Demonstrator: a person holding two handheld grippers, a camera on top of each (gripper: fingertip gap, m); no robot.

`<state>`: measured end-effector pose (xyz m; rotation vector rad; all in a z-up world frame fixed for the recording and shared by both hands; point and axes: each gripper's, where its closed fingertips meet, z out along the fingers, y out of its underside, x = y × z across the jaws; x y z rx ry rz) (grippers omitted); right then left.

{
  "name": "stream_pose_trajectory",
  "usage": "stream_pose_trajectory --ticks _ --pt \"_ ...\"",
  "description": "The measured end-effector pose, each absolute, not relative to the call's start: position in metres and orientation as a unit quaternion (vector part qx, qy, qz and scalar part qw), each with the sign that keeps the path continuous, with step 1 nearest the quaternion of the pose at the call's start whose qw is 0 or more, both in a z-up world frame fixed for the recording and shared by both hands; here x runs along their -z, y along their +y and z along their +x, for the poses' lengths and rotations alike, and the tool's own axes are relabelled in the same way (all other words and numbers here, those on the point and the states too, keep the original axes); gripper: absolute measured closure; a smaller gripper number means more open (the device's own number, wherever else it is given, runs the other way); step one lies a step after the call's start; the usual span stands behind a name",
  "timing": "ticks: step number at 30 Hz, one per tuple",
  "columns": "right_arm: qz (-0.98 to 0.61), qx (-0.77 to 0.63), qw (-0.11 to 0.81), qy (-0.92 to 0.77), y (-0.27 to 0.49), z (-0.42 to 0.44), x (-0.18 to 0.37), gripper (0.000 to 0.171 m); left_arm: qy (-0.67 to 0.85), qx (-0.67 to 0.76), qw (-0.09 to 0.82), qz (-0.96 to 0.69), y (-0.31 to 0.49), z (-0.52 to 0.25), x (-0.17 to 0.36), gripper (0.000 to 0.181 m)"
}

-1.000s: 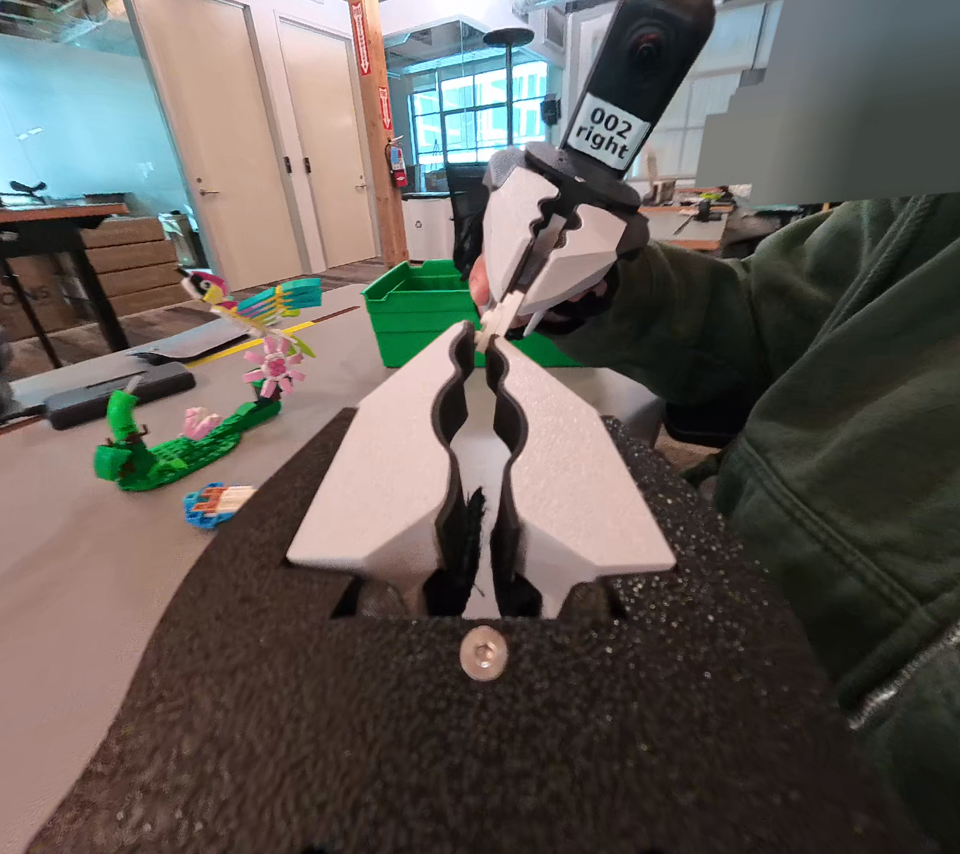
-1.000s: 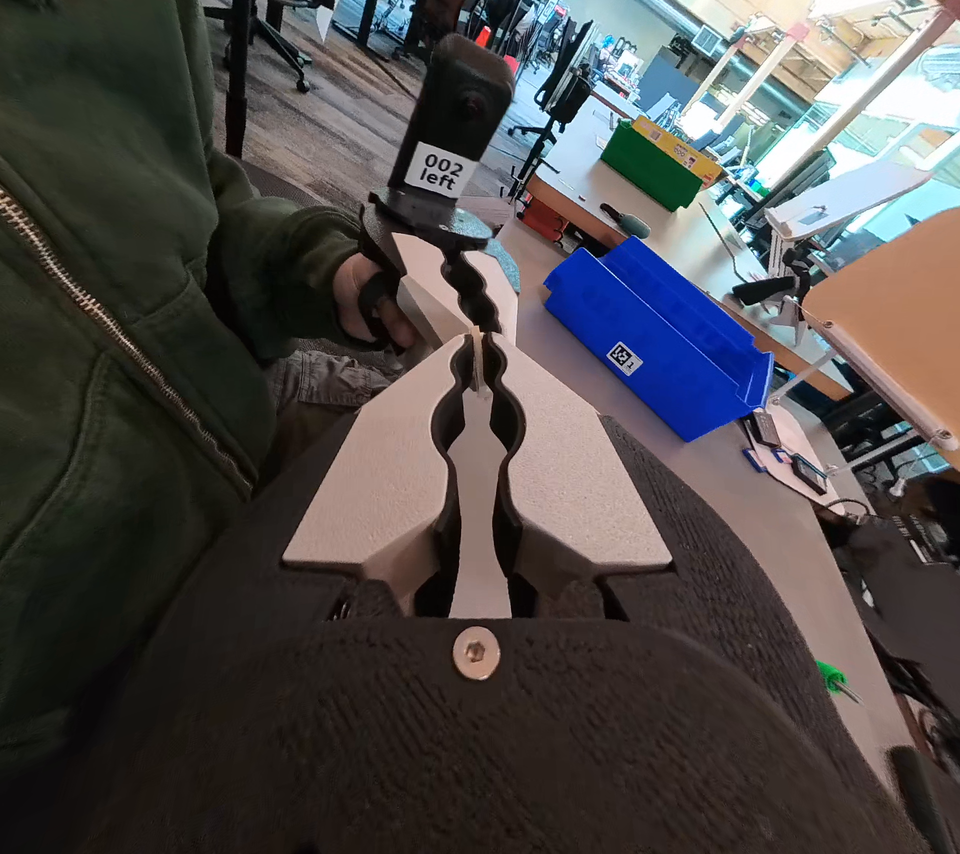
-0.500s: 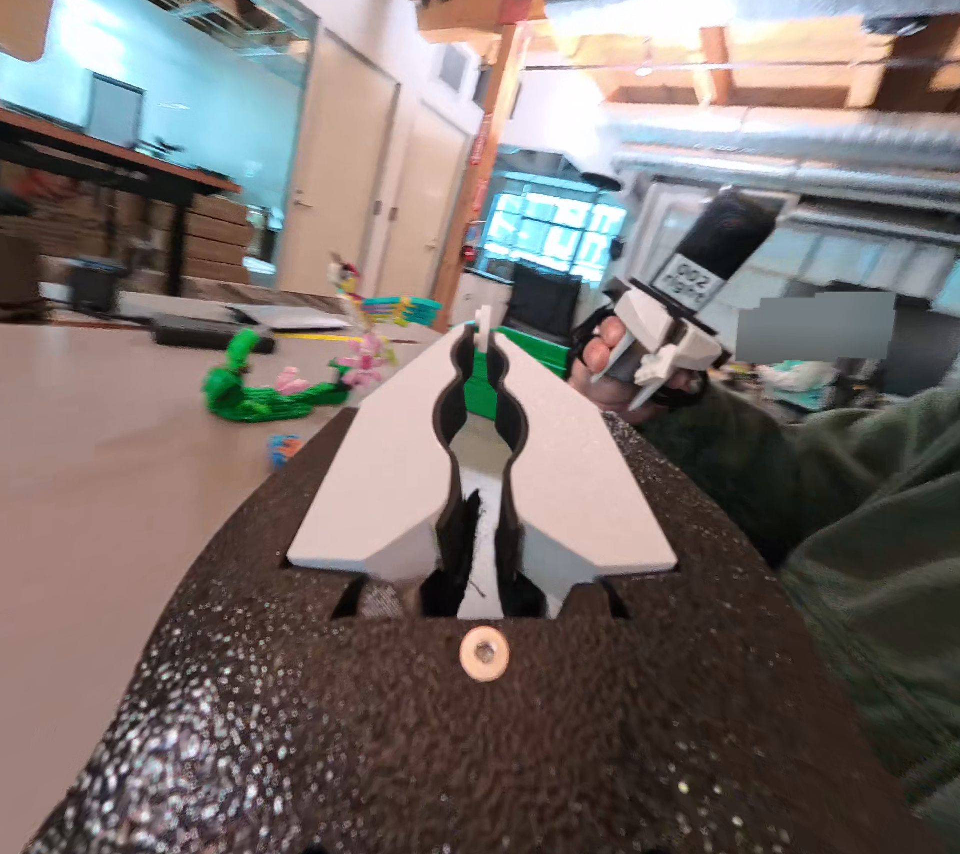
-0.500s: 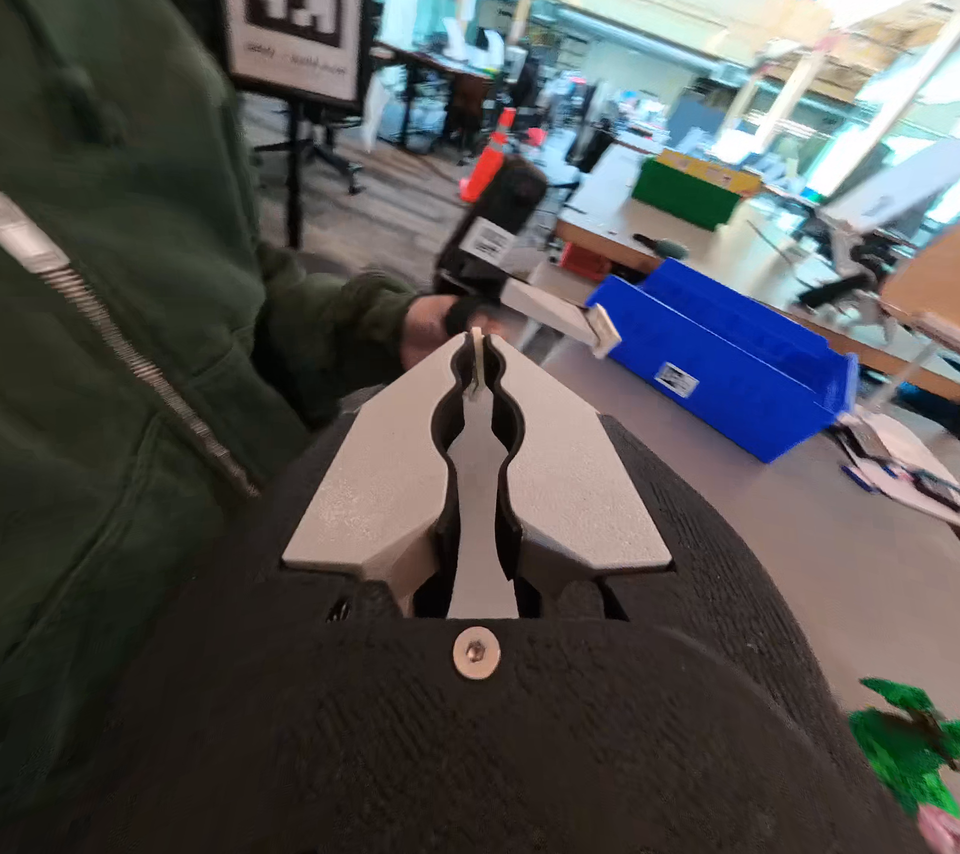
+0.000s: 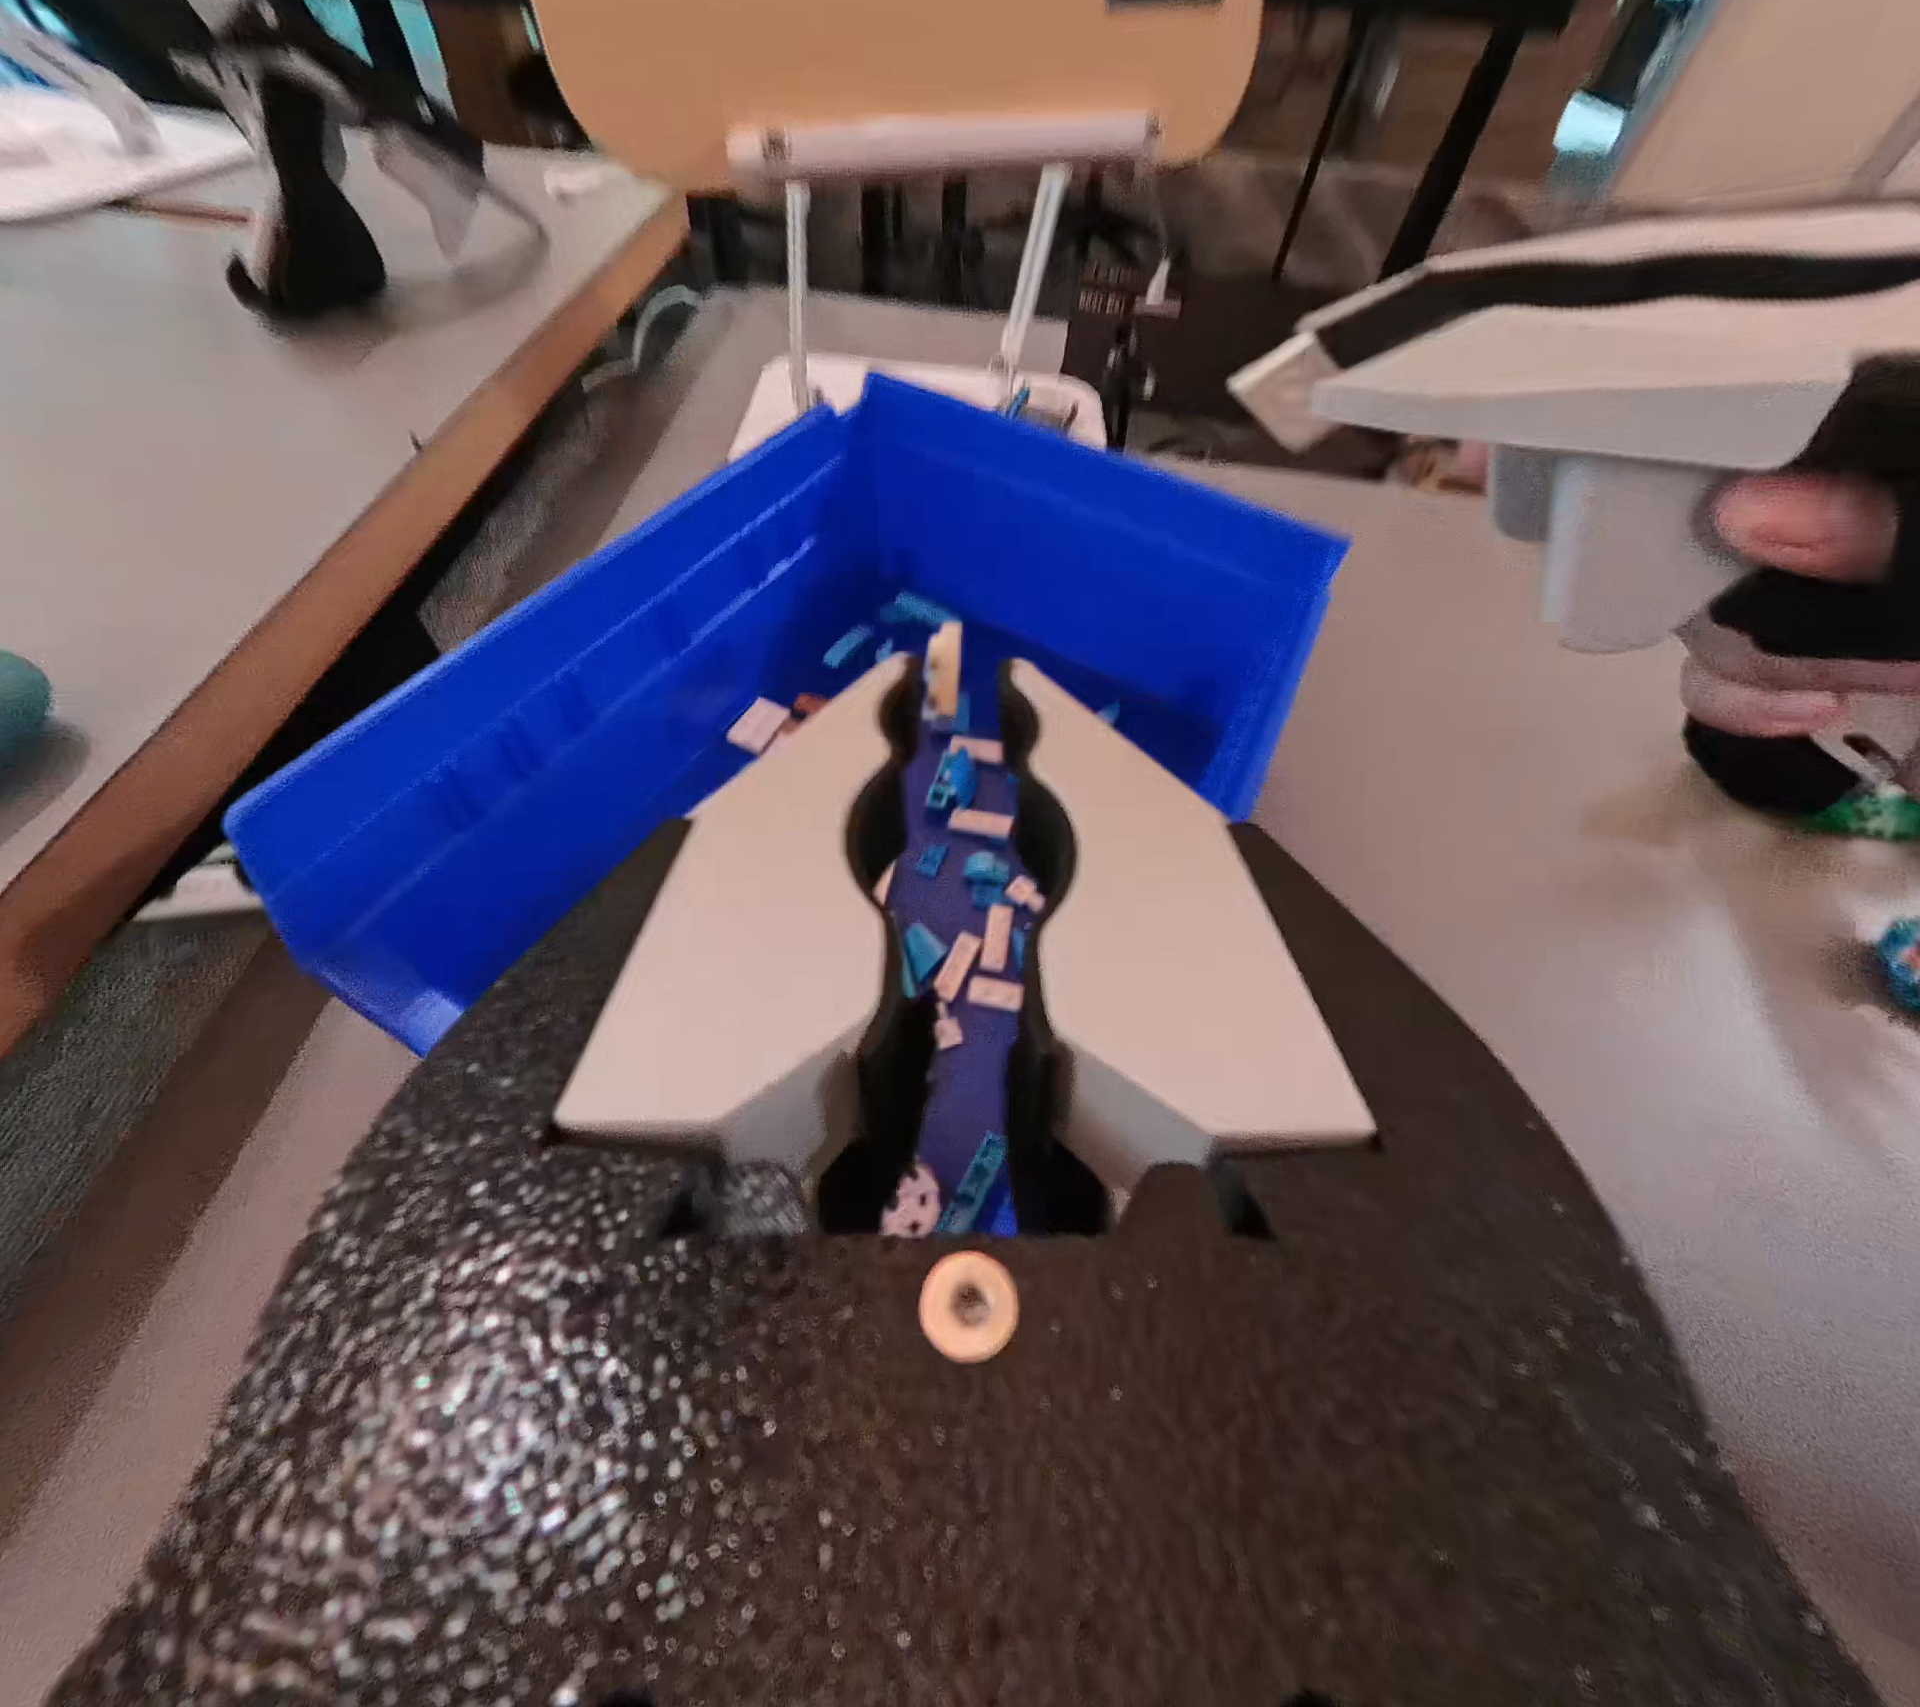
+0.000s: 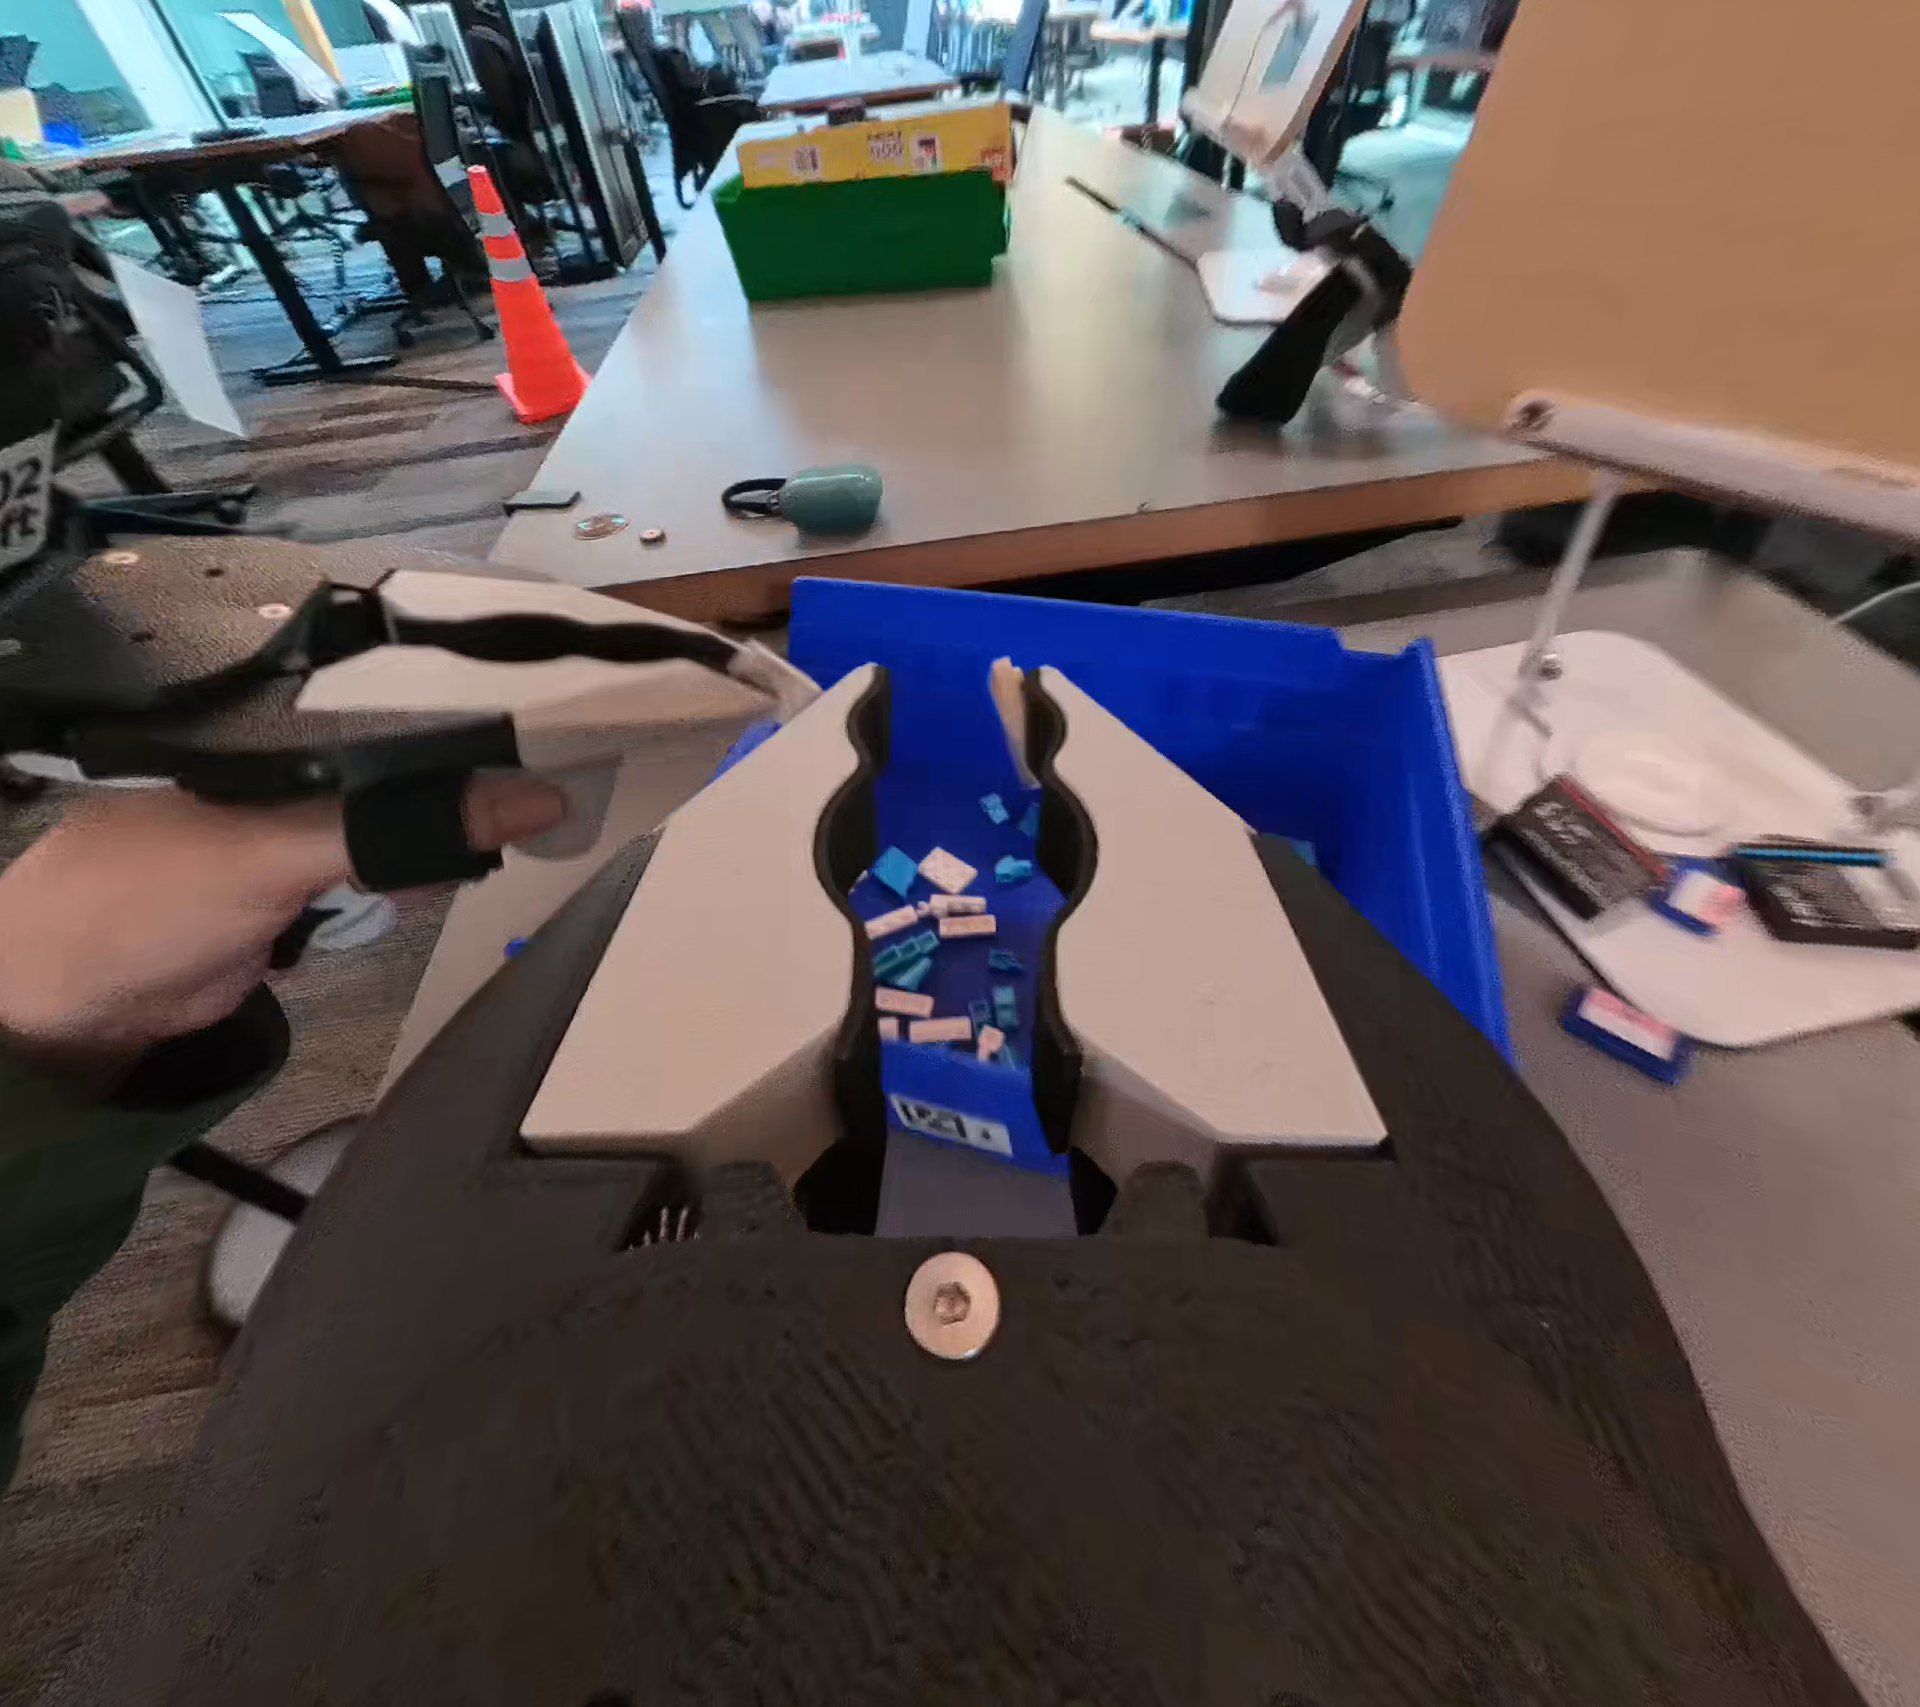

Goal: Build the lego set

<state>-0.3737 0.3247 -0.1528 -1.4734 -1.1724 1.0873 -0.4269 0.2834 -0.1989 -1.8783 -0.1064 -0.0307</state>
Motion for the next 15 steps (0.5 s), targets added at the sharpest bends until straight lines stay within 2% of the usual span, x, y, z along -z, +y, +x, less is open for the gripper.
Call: stream_pose_trajectory --ticks 3,4,8,10,12,15 --pt "-0.629 -0.433 0.435 -0.477 0.336 -0.403 0.175 0.130 -0.047 -0.011 0.540 -0.841 0.295 -0.445 0.222 0.125" --pt "-0.634 -0.424 0.439 -0.475 0.340 -0.406 0.180 0.124 -0.047 -0.017 0.538 -0.841 0.296 -0.450 0.225 0.119" --pt "-0.635 -0.416 0.458 -0.462 0.346 -0.403 0.183 0.118 -0.053 0.009 0.587 -0.807 0.295 -0.446 0.217 0.117" --pt "-0.610 -0.418 0.492 -0.460 0.339 -0.382 0.165 0.118 -0.044 0.014 0.634 -0.772 0.287 -0.435 0.201 0.115" --pt "-0.557 -0.410 0.557 -0.460 0.325 -0.341 0.135 0.118 -0.026 0.044 0.693 -0.719 0.275 -0.407 0.177 0.116" --pt "-0.487 -0.383 0.622 -0.479 0.290 -0.252 0.108 0.119 0.031 0.167 0.751 -0.638 0.259 -0.332 0.150 0.119"
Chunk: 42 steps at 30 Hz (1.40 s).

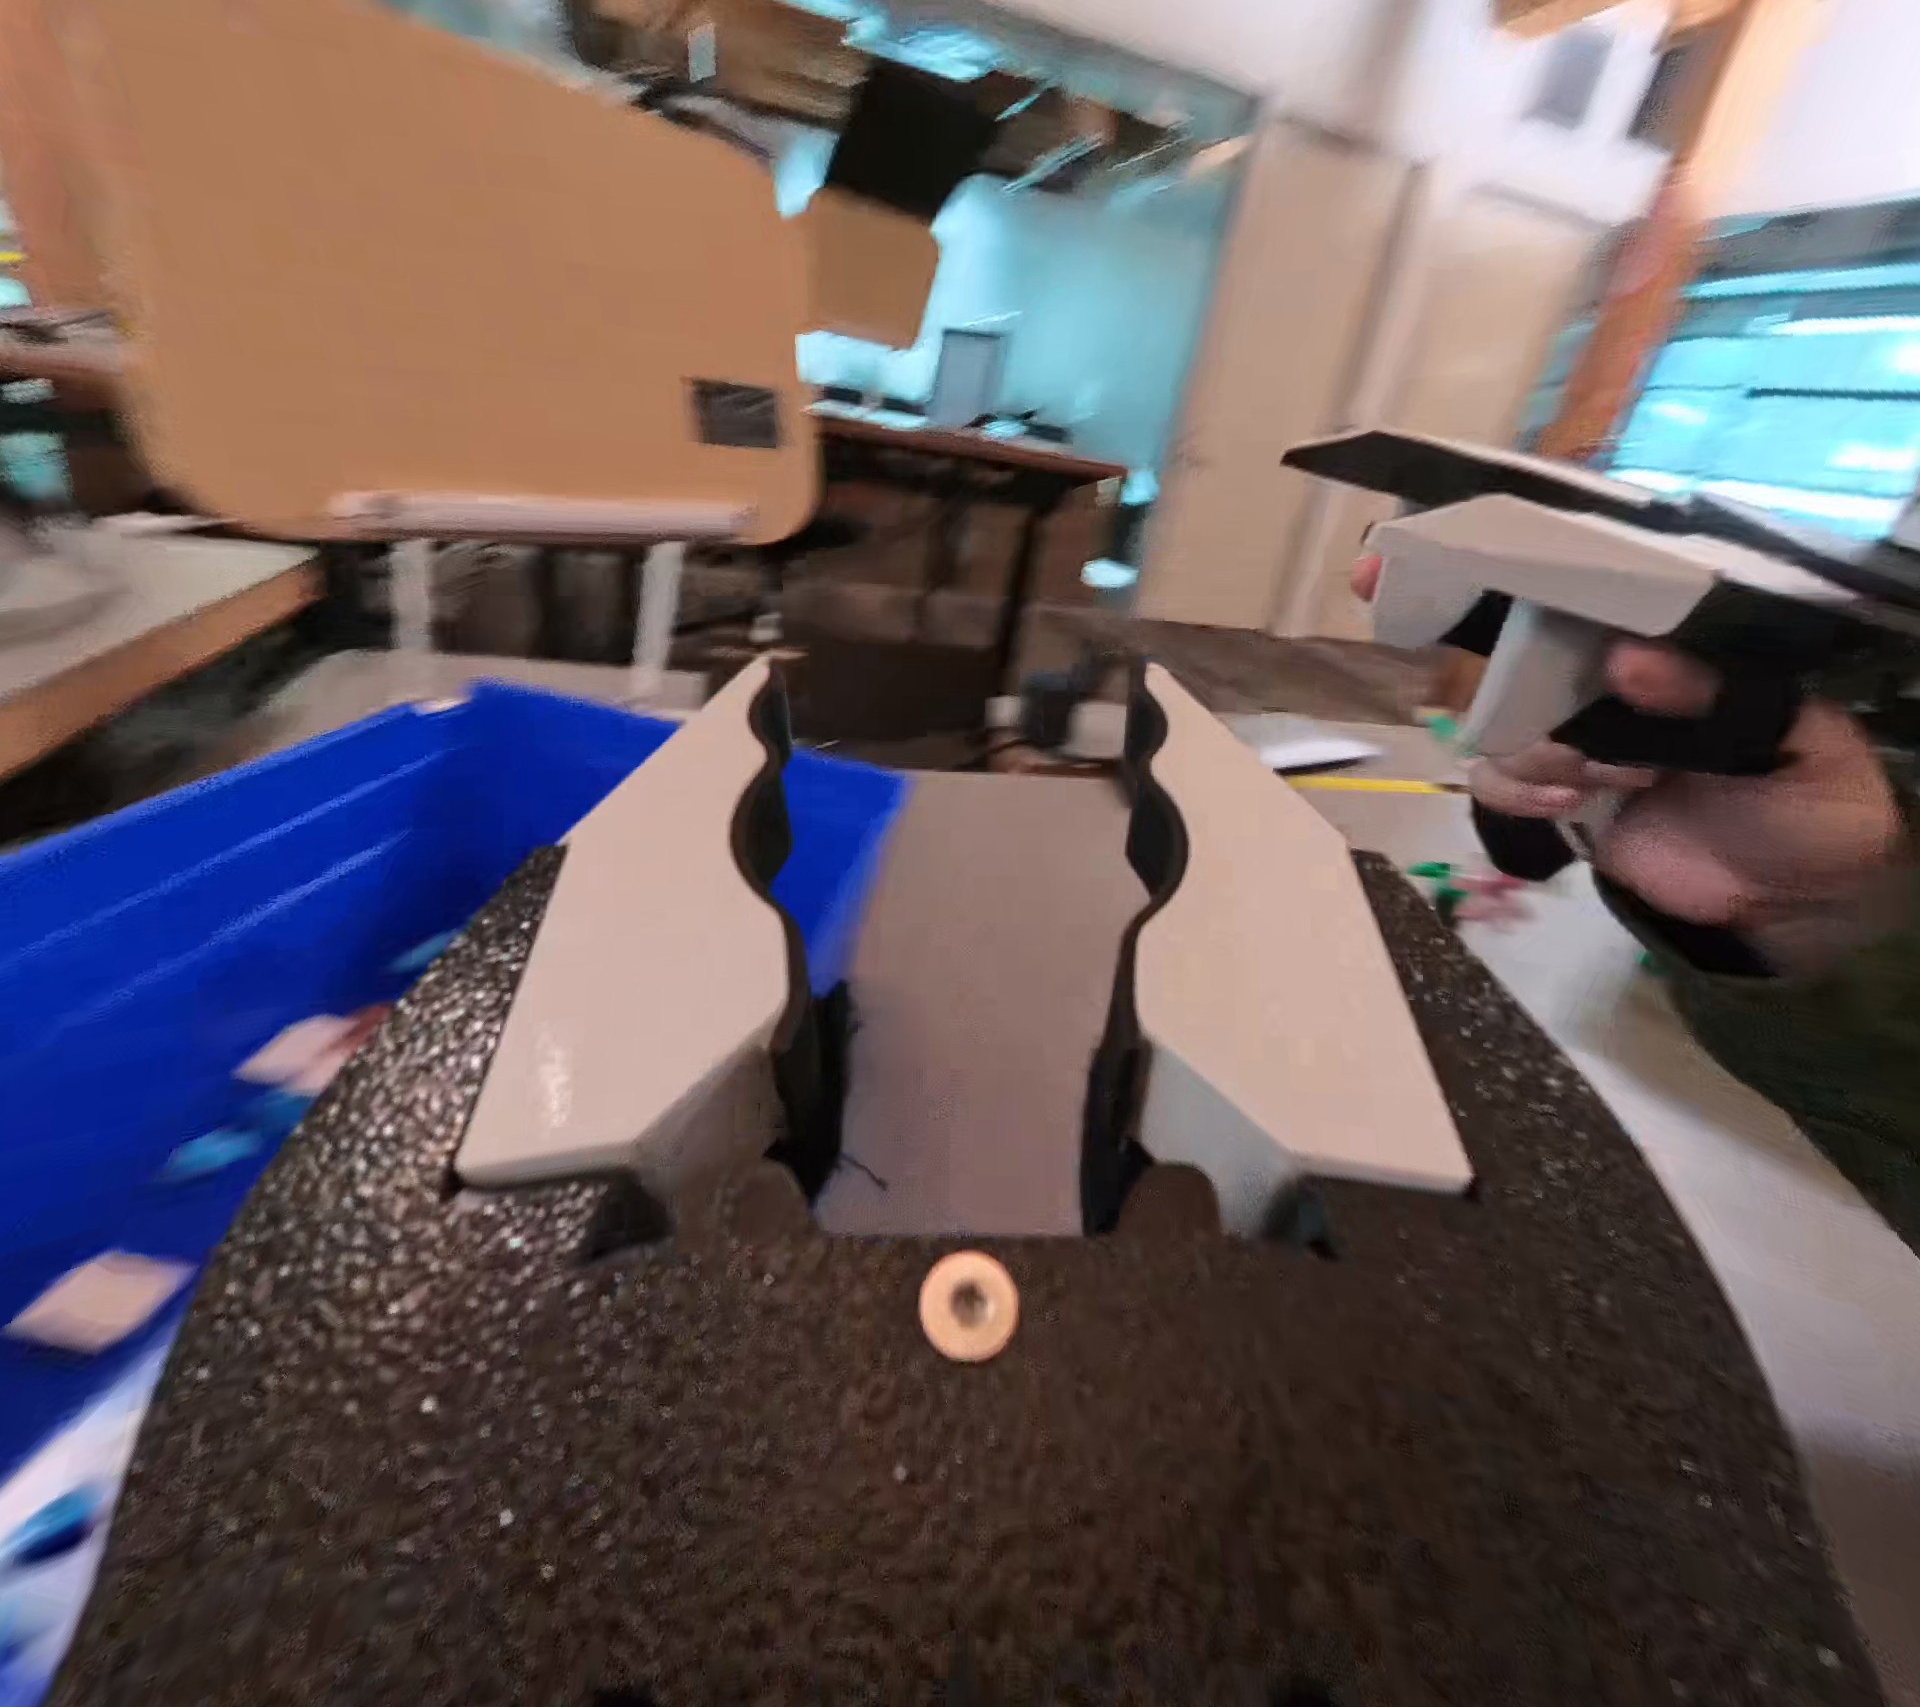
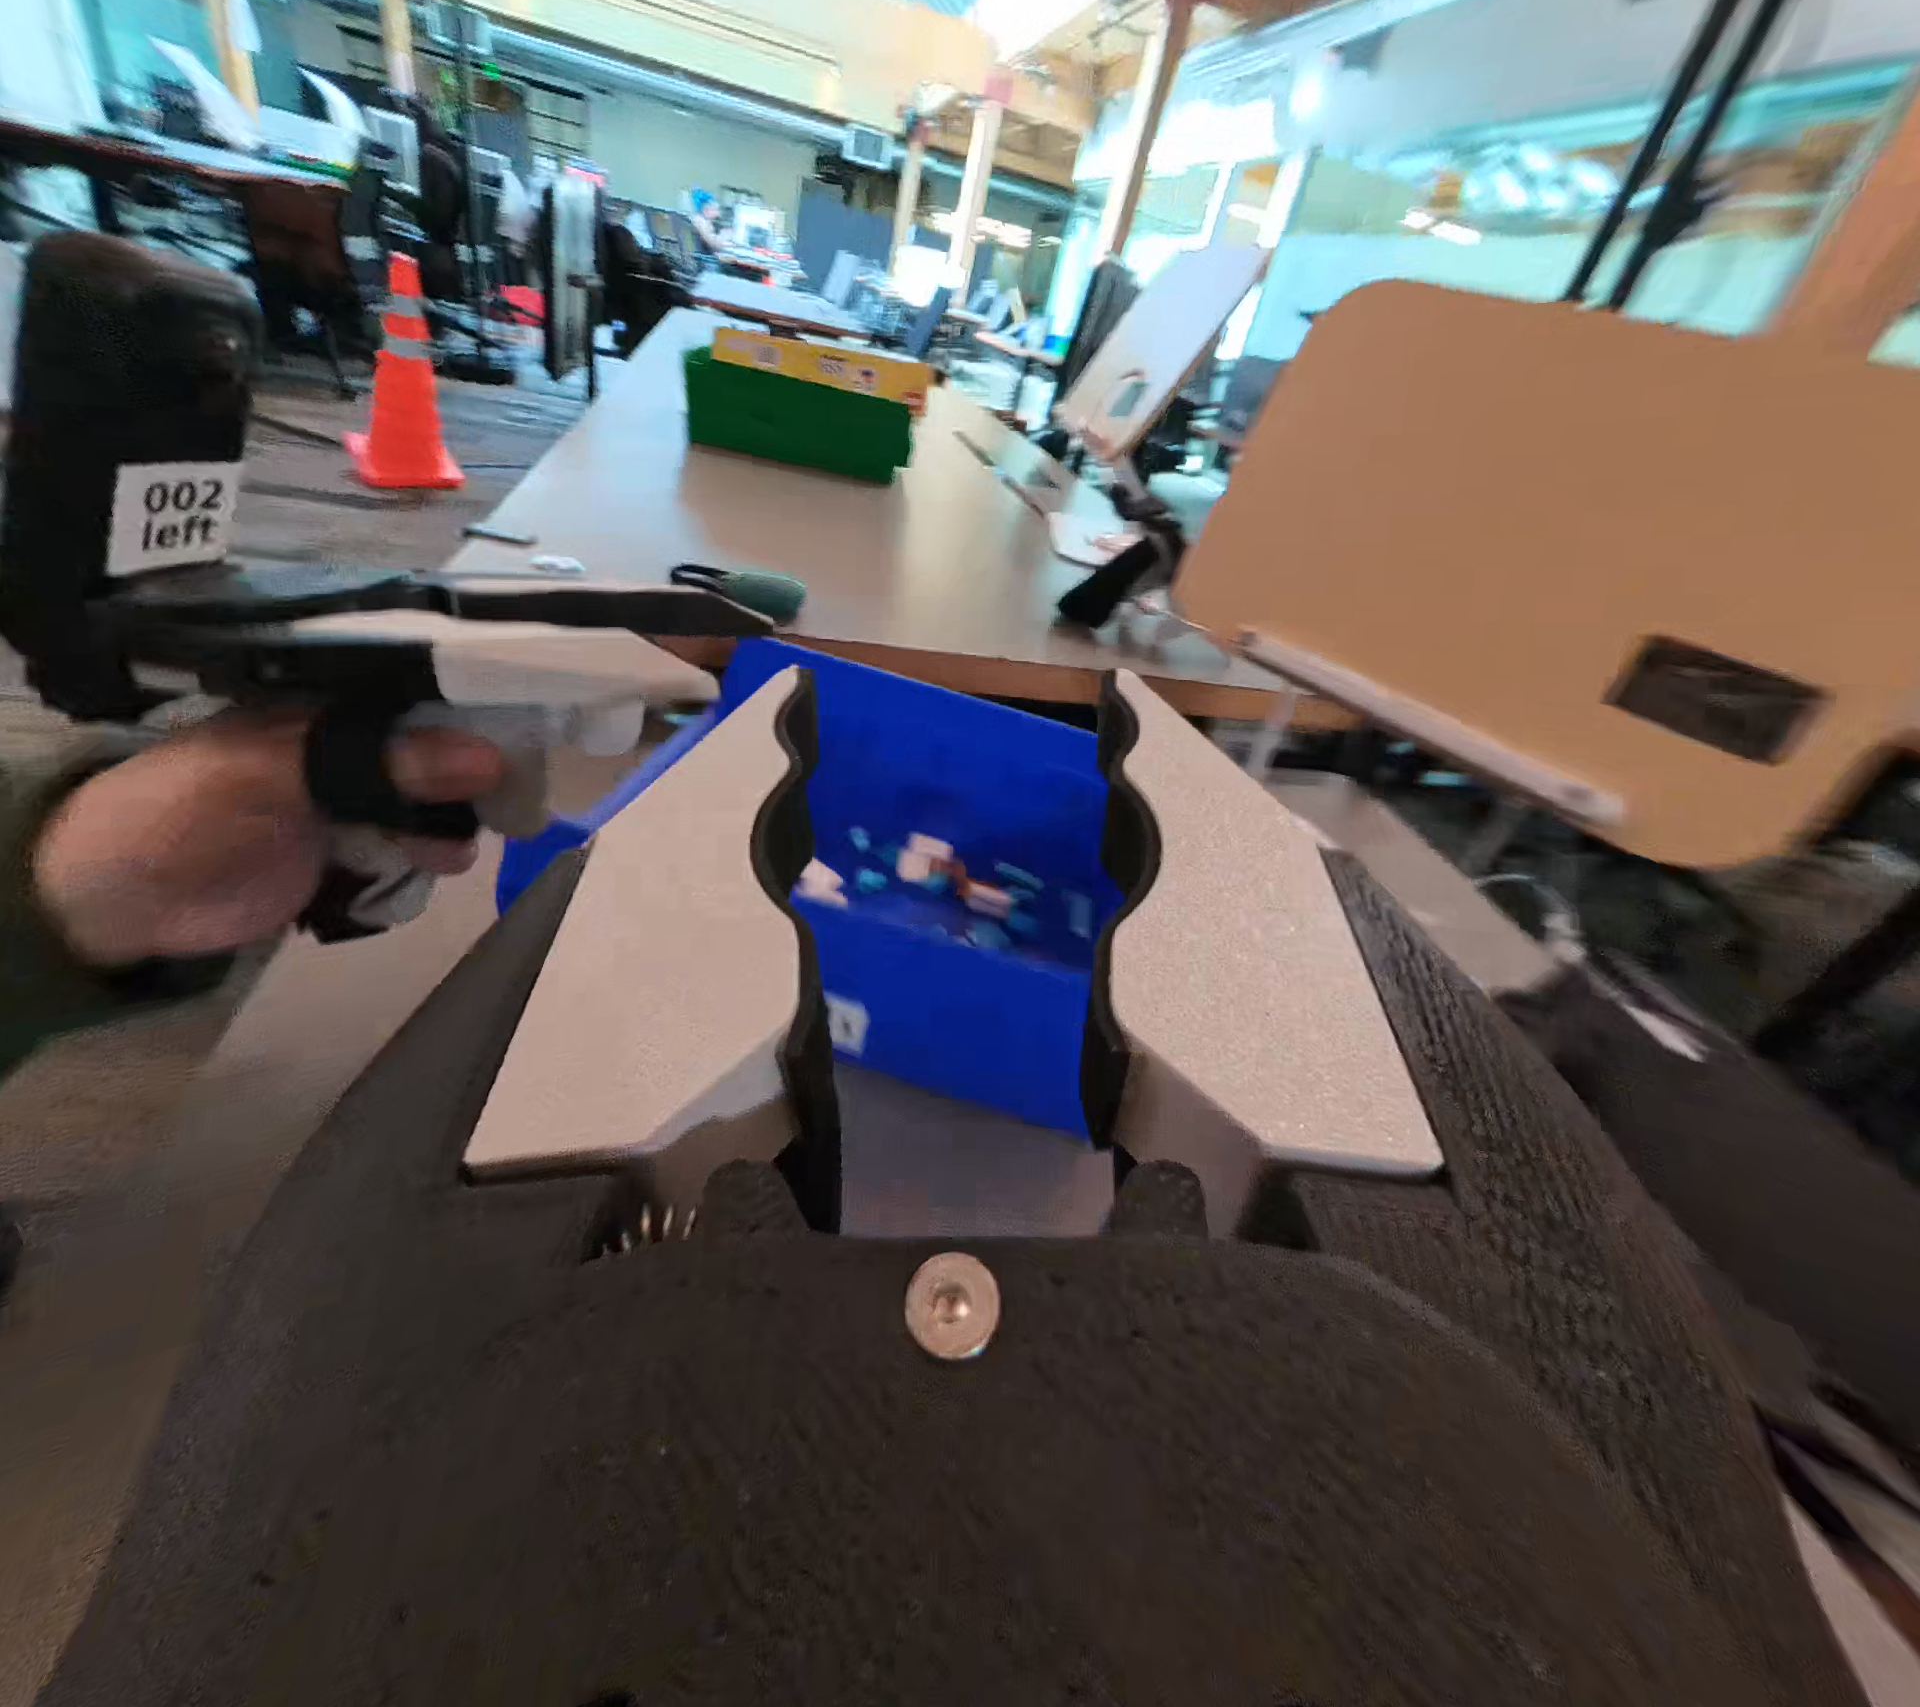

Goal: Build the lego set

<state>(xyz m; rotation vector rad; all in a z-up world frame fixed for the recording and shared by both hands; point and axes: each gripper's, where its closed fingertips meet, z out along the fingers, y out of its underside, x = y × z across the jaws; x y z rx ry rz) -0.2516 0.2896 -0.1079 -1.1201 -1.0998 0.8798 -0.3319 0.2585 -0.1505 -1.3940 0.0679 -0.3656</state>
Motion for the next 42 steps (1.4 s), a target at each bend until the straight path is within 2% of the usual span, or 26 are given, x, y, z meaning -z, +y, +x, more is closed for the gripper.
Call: stream_pose_trajectory --ticks 2,5,8,12,15,17,20,22,25,28,30,33,36,39,42 --pt "-0.496 -0.319 0.664 -0.460 0.289 -0.180 0.111 0.119 0.087 0.191 0.758 -0.617 0.253 -0.283 0.151 0.115" --pt "-0.550 -0.244 0.692 -0.399 0.300 -0.074 0.145 0.120 0.143 0.206 0.753 -0.609 0.257 -0.218 0.169 0.103" --pt "-0.590 -0.201 0.702 -0.343 0.304 0.007 0.196 0.121 0.154 0.359 0.718 -0.576 0.258 -0.153 0.180 0.105" --pt "-0.613 -0.182 0.694 -0.329 0.296 0.063 0.253 0.123 0.145 0.306 0.755 -0.561 0.294 -0.121 0.206 0.112" --pt "-0.580 -0.242 0.700 -0.339 0.279 0.060 0.246 0.135 0.166 0.300 0.753 -0.561 0.315 -0.099 0.217 0.113" --pt "-0.583 -0.243 0.685 -0.364 0.281 0.048 0.253 0.135 0.164 0.299 0.767 -0.544 0.324 -0.097 0.209 0.113" --pt "-0.569 -0.176 0.687 -0.417 0.286 0.032 0.266 0.135 0.168 0.255 0.785 -0.538 0.345 -0.101 0.212 0.118" --pt "-0.534 -0.109 0.717 -0.434 0.286 0.029 0.266 0.141 0.174 0.260 0.780 -0.542 0.361 -0.101 0.217 0.132" --pt "-0.504 -0.063 0.741 -0.438 0.283 0.030 0.259 0.142 0.179 0.262 0.764 -0.562 0.386 -0.099 0.226 0.126" --pt "-0.503 -0.066 0.755 -0.415 0.288 0.034 0.251 0.142 0.196 0.185 0.790 -0.550 0.402 -0.104 0.224 0.112" --pt "-0.507 -0.080 0.753 -0.410 0.295 0.031 0.251 0.142 0.202 0.132 0.803 -0.545 0.413 -0.109 0.224 0.111" --pt "-0.501 -0.083 0.752 -0.420 0.301 0.019 0.252 0.142 0.198 0.143 0.784 -0.571 0.423 -0.109 0.232 0.108" --pt "-0.500 -0.091 0.750 -0.423 0.304 0.013 0.253 0.144 0.191 0.176 0.794 -0.550 0.411 -0.107 0.224 0.110" --pt "-0.509 -0.112 0.740 -0.426 0.304 0.011 0.257 0.147 0.217 0.188 0.767 -0.575 0.411 -0.094 0.235 0.112" --pt "-0.518 -0.110 0.744 -0.408 0.309 0.018 0.256 0.149 0.232 0.181 0.751 -0.592 0.408 -0.088 0.242 0.123"
